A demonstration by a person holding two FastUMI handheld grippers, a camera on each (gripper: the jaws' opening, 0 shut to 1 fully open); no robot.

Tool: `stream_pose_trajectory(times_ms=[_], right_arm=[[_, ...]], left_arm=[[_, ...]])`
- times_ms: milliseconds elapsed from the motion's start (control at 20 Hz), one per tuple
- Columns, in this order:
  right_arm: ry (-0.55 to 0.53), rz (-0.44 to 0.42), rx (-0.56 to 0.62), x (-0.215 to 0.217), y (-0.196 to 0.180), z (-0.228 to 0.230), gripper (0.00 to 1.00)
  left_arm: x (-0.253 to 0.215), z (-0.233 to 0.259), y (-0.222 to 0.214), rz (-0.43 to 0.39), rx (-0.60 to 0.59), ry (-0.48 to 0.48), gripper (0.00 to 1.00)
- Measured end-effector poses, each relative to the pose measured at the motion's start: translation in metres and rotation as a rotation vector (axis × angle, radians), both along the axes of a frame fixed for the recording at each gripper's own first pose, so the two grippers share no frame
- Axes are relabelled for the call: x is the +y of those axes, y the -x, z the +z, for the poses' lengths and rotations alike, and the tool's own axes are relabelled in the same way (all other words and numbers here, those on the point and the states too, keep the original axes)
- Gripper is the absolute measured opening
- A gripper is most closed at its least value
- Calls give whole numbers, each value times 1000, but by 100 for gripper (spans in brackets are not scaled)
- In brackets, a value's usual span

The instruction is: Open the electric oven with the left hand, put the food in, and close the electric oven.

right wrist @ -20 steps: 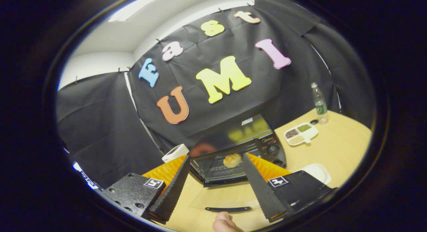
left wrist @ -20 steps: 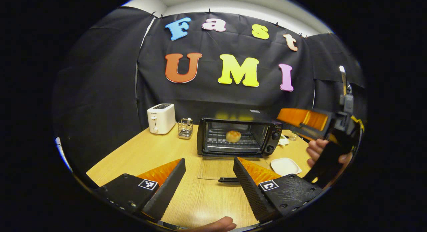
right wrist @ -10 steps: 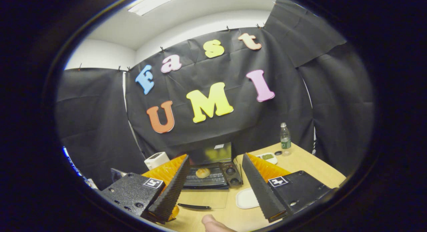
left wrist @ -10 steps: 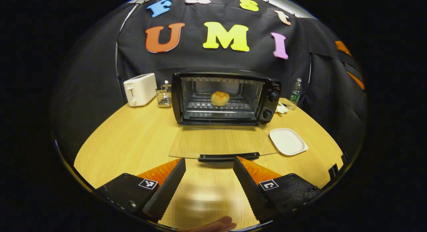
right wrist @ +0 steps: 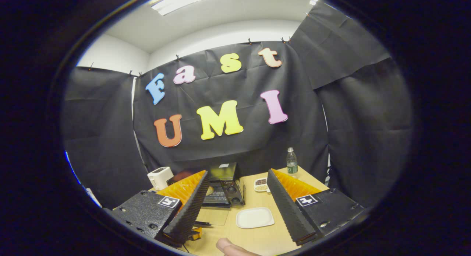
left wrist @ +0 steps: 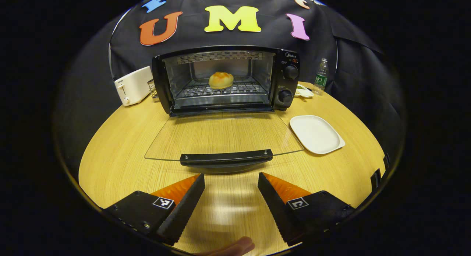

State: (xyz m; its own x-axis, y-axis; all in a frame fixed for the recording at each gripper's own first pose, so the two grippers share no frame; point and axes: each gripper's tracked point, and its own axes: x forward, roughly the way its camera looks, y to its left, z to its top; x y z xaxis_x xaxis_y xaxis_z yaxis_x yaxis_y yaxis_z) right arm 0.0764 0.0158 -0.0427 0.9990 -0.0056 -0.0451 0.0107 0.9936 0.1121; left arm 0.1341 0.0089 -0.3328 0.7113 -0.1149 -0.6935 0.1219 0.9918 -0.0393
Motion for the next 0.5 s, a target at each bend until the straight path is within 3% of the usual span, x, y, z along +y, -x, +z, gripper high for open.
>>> stream_pose_trajectory(times_ms=[250,300,350,500], right_arm=[[-55,19,-3,-2,7,-8,96],[-47,25,-7,-2,7,-8,96],[-36,25,-6,-3,8,-9,96],[-5,19,-17,-5,10,-9,96]], left_arm=[[-9,-18,-11,-10,45,12,97],[-9,-24,-11,-7,69,9,88],[-7,-27,-11,0,81,5,97],[-5,-25,-14,19,86,11,94]])
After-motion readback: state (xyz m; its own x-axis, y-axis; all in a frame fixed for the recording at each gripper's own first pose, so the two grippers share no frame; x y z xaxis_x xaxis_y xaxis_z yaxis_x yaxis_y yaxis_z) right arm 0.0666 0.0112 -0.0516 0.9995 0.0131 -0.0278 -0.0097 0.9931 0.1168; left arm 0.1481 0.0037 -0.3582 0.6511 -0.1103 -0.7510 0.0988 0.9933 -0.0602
